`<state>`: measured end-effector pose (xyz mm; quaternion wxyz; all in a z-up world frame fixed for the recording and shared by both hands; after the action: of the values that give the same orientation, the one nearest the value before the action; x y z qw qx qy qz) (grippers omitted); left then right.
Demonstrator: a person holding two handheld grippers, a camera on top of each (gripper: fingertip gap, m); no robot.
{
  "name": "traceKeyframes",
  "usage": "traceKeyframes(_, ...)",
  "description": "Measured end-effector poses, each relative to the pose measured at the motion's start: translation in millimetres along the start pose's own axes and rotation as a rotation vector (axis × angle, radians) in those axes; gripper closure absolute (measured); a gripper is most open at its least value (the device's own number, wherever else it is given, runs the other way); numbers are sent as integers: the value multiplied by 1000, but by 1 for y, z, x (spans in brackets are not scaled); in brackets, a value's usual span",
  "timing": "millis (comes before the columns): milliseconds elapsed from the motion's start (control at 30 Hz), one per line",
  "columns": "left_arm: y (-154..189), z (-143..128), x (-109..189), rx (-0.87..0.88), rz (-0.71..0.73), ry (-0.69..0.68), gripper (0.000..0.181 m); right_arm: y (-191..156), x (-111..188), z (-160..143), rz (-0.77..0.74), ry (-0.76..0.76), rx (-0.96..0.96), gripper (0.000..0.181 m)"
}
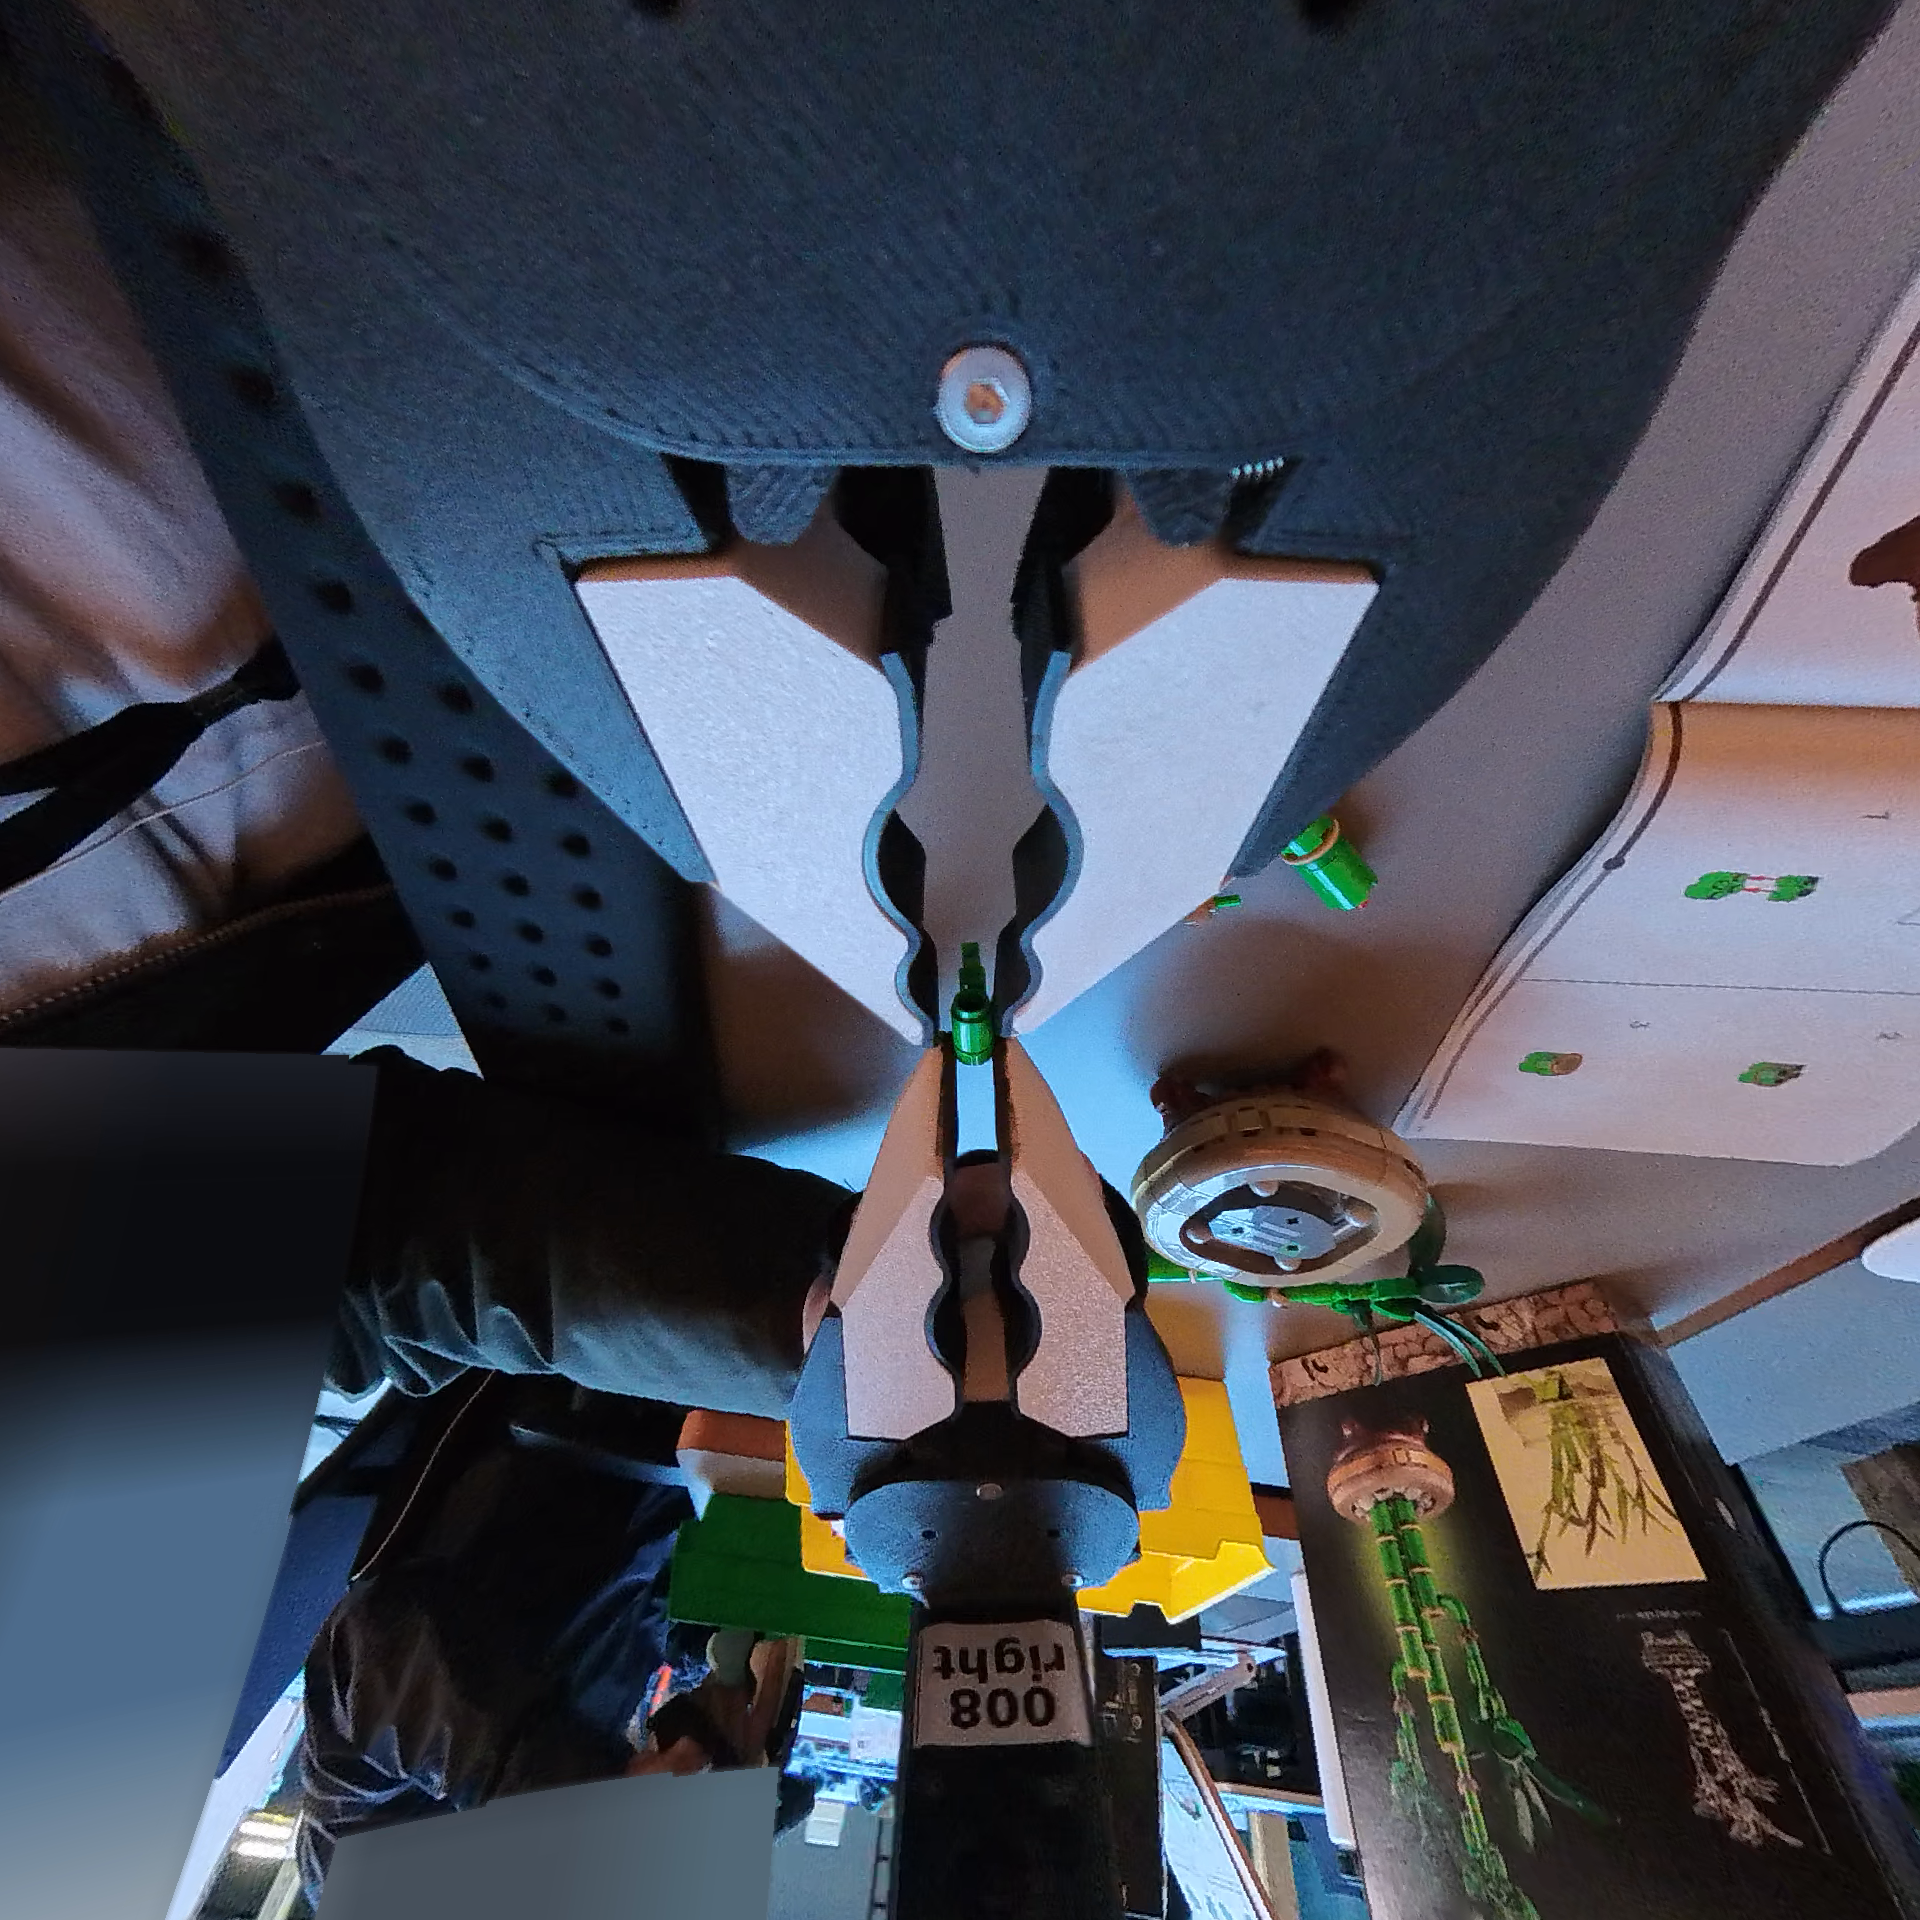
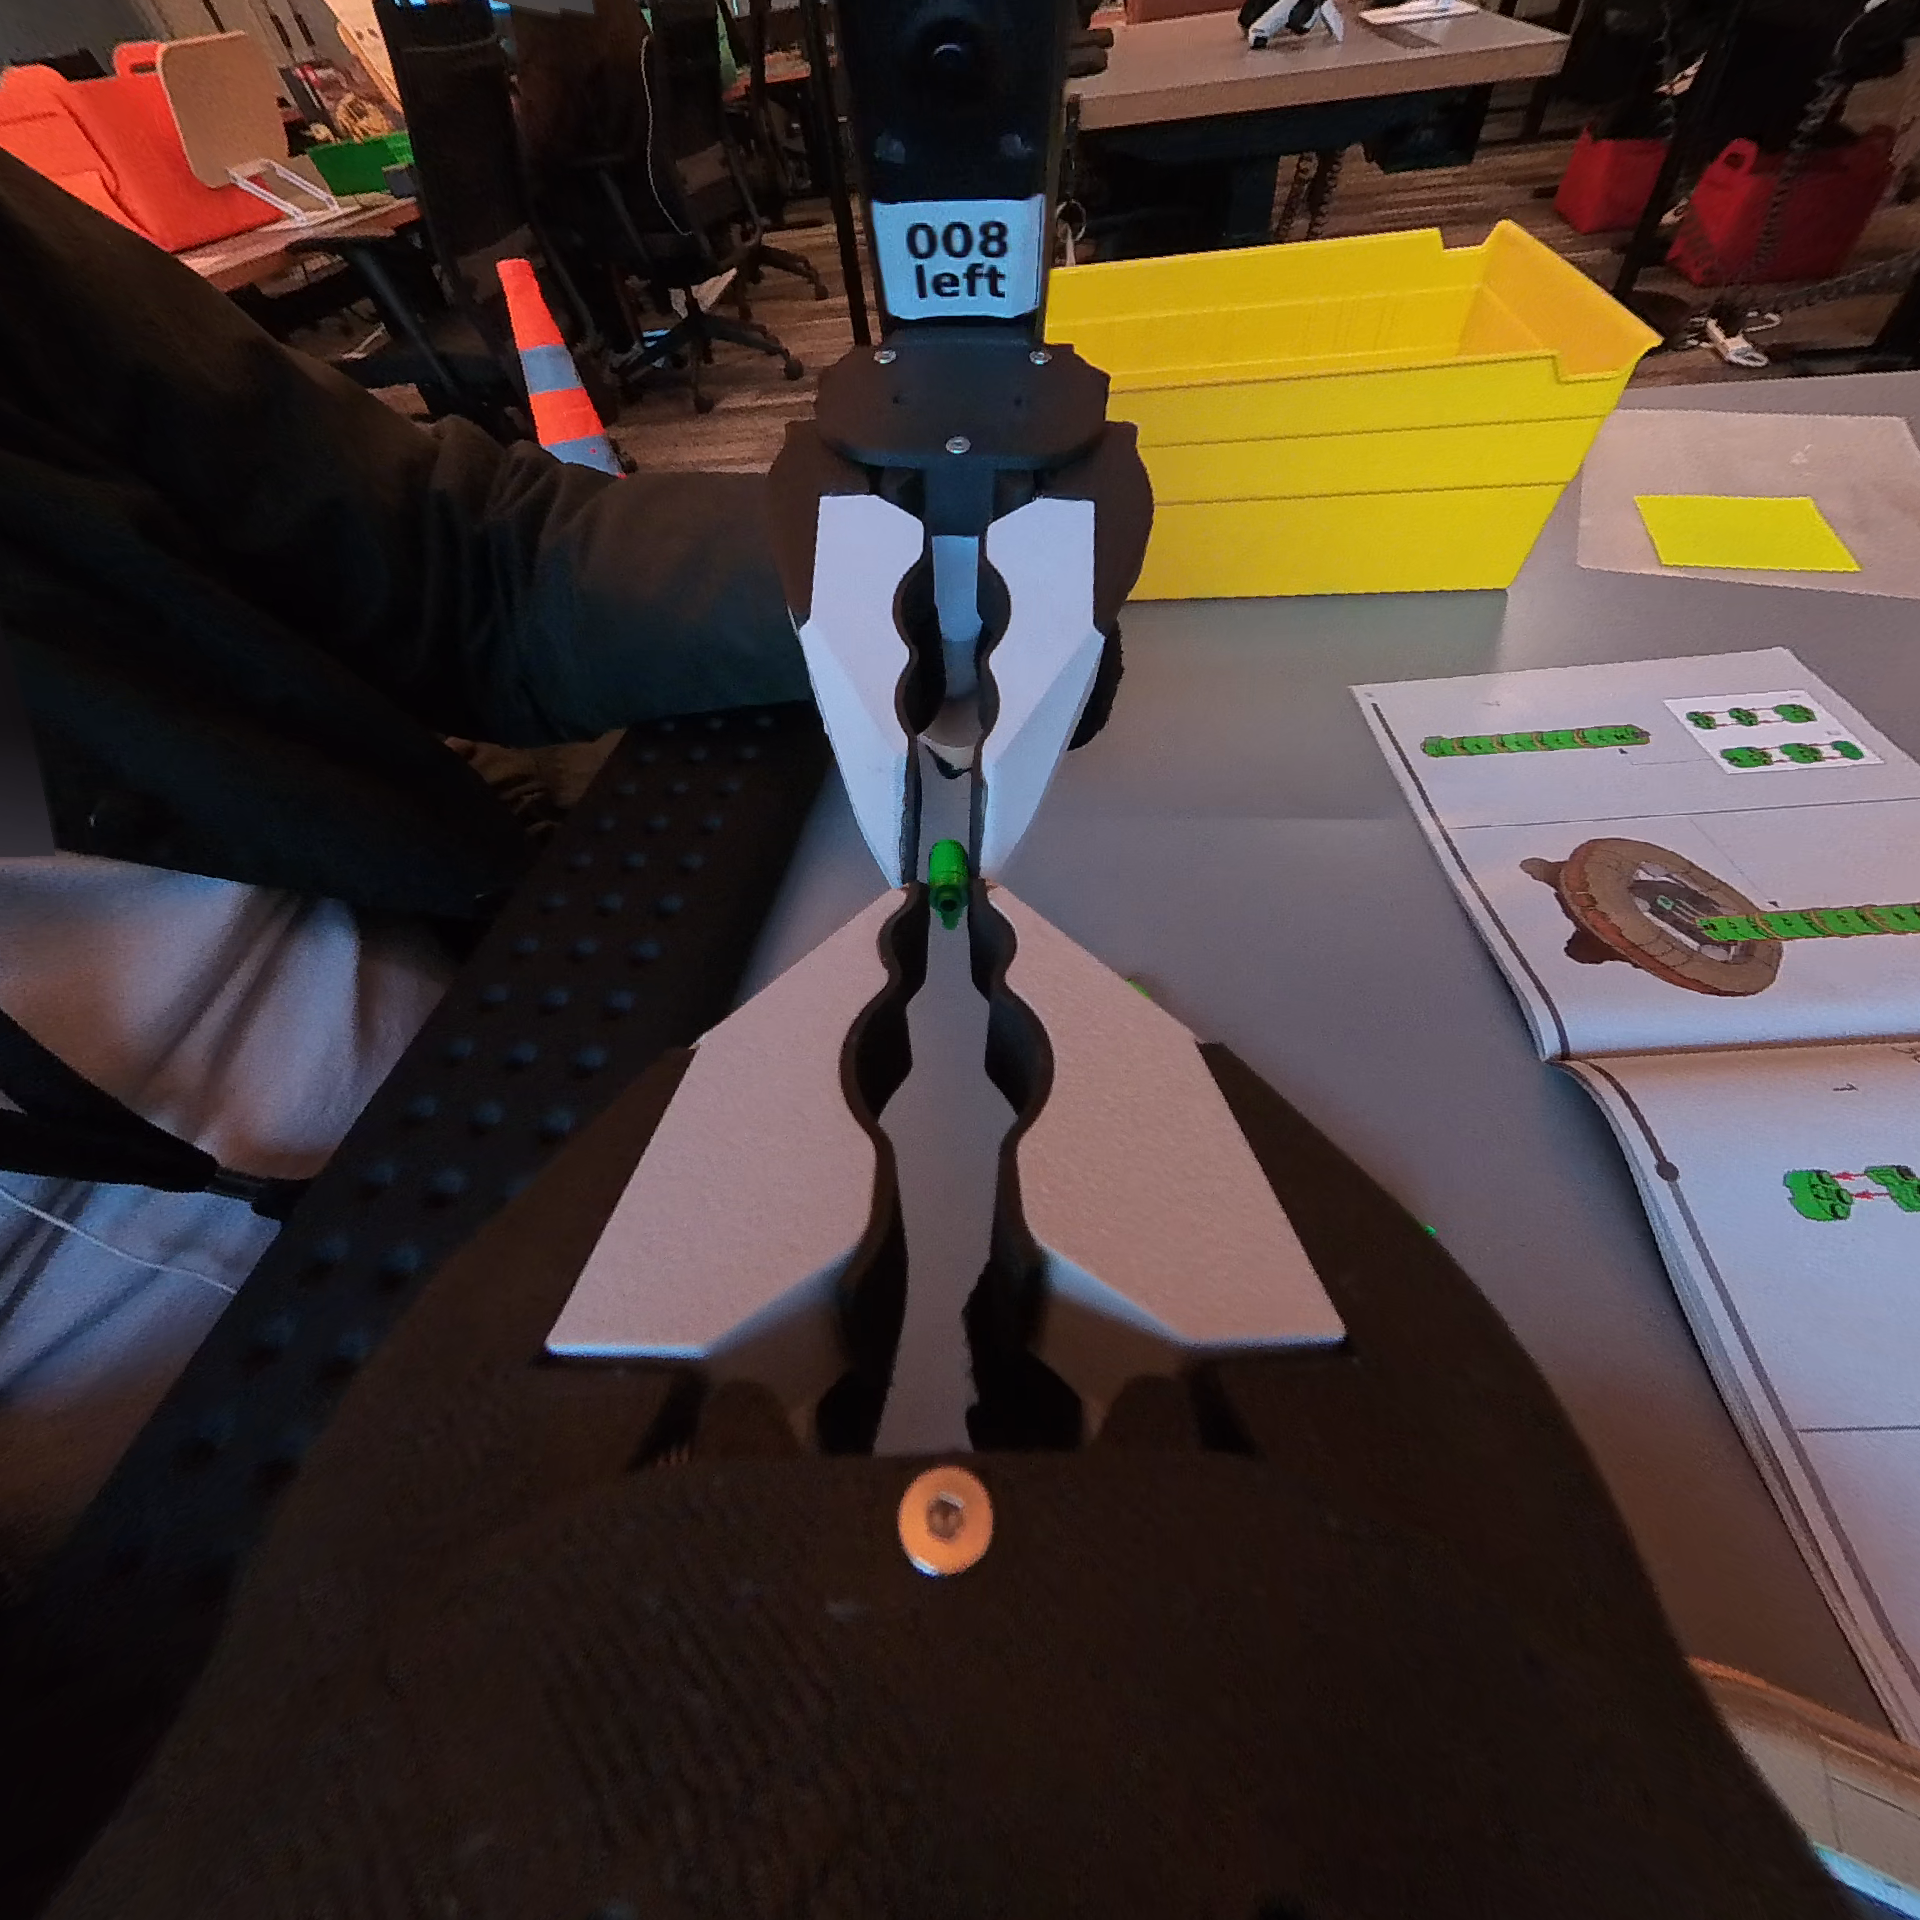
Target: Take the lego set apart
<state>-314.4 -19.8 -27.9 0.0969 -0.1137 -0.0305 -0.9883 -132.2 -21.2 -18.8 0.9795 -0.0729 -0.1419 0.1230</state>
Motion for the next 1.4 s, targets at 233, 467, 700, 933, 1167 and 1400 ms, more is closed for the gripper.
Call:
traceKeyframes(233, 3, 2, 1, -69, 21, -25, 175, -1, 0, 0, 19, -18, -8, 175)
traceKeyframes(467, 4, 5, 3, -94, 26, -27, 176, -3, 1, 2, 8, -25, 16, 175)
traceKeyframes(700, -25, 16, 37, 153, -8, 168, 176, -2, 44, 8, -69, 182, 18, 181)
traceKeyframes(933, -20, 10, 12, 338, -103, 199, 176, 4, 9, 18, -44, 296, -36, 162)
traceKeyframes(1167, -15, 11, 6, 376, -111, 224, 176, 6, 1, 15, 0, 264, -93, 170)
traceKeyframes(1400, -16, 8, 6, 460, -128, 148, 176, 3, 1, 14, -41, 162, -22, 177)
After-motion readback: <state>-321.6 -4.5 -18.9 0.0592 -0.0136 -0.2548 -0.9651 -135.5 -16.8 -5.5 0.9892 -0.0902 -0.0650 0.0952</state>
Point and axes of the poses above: each gripper's, where its closed fingertips meet, x back along the fingers, z out of its top, y = z × x across the jaws, the point moved 10 cm from there along x, back along the fingers, and after that the axes turned 15 degrees about z, right-handed, at the moved point
